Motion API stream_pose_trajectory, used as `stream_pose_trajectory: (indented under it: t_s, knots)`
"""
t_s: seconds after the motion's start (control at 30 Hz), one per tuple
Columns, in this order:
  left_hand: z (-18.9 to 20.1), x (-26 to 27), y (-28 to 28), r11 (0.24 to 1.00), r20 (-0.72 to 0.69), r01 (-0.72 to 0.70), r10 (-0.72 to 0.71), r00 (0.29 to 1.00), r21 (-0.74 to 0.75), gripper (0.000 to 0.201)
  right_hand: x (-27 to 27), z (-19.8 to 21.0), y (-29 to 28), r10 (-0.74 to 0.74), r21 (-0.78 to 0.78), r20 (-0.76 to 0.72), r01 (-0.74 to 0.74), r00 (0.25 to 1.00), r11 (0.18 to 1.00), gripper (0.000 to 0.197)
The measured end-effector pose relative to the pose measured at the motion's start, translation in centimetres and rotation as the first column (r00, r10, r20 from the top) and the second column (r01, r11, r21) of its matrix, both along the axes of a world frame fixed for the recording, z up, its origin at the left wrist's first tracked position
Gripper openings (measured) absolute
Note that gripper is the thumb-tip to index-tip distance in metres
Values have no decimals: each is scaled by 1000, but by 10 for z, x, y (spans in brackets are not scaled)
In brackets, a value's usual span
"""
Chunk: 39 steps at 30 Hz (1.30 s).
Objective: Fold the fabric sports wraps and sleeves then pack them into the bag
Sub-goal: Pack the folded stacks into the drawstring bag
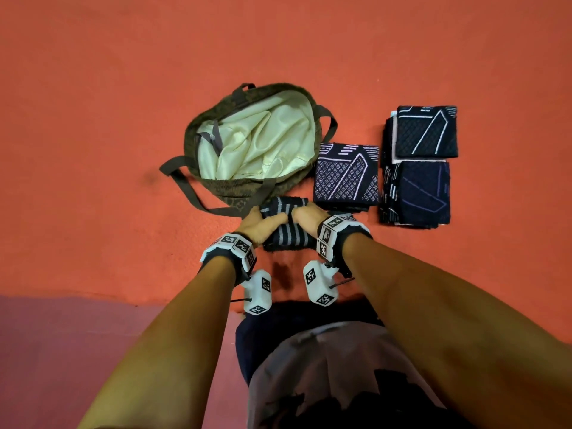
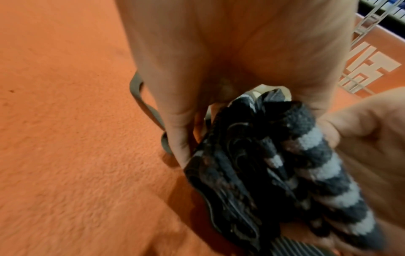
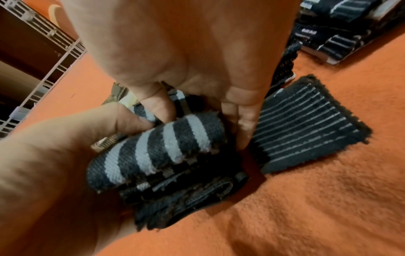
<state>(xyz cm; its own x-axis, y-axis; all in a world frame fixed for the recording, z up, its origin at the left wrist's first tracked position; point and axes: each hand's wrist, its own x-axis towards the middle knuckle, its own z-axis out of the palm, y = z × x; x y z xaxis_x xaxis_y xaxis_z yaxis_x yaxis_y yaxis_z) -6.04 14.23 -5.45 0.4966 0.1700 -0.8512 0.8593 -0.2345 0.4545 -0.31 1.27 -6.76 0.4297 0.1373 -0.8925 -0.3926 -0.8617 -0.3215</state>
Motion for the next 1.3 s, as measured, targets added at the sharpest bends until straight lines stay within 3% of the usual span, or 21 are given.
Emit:
stream_pose_trajectory:
  t_s: [0.07, 0.13, 0.2, 0.27, 0.3, 0.47, 0.63, 0.77, 0.9, 1.0, 1.13, 1.3]
  knots:
    - [13, 2, 0, 1000, 37, -19, 18, 999, 2, 49, 1, 14, 0, -55, 53, 34, 53, 998, 997, 22]
    - [21, 6, 2, 1000, 52, -10, 9, 999, 21, 66, 2, 30, -2, -90, 77, 33, 87, 995, 993, 26]
    - [32, 12, 5, 999, 43, 7, -9, 999, 48, 81, 2, 50, 1, -210, 86, 0, 209, 978, 974, 12]
    - [42, 18, 8, 999, 68, 1, -4, 998, 49, 88, 5, 60, 4, -285, 116, -1, 283, 959, 952, 51]
    - [49, 21, 9, 998, 83, -5, 0, 997, 58, 89, 8, 64, 6, -304, 124, 2, 302, 953, 945, 59]
    - [76, 41, 19, 994, 183, -53, 35, 983, 97, 69, 28, 100, 15, -334, 212, 13, 324, 942, 922, 57]
    - [85, 66, 35, 990, 263, -102, 74, 962, 95, 64, 51, 113, 29, -349, 263, 39, 328, 936, 907, 46]
    - [85, 86, 45, 982, 315, -161, 124, 941, 94, 69, 80, 90, 44, -443, 309, 22, 415, 896, 856, 55]
    - [81, 103, 50, 972, 323, -206, 160, 933, 113, 65, 102, 46, 56, -494, 301, -18, 476, 869, 827, 87]
    - [72, 118, 53, 970, 321, -212, 165, 933, 118, 68, 110, 48, 60, -511, 270, -45, 503, 858, 821, 94]
    - [54, 135, 52, 963, 308, -227, 174, 935, 145, 80, 124, 59, 65, -489, 243, -43, 484, 871, 840, 72]
    - [40, 158, 43, 965, 317, -155, 82, 945, 213, 74, 144, 39, 58, -470, 210, -9, 461, 883, 862, 36]
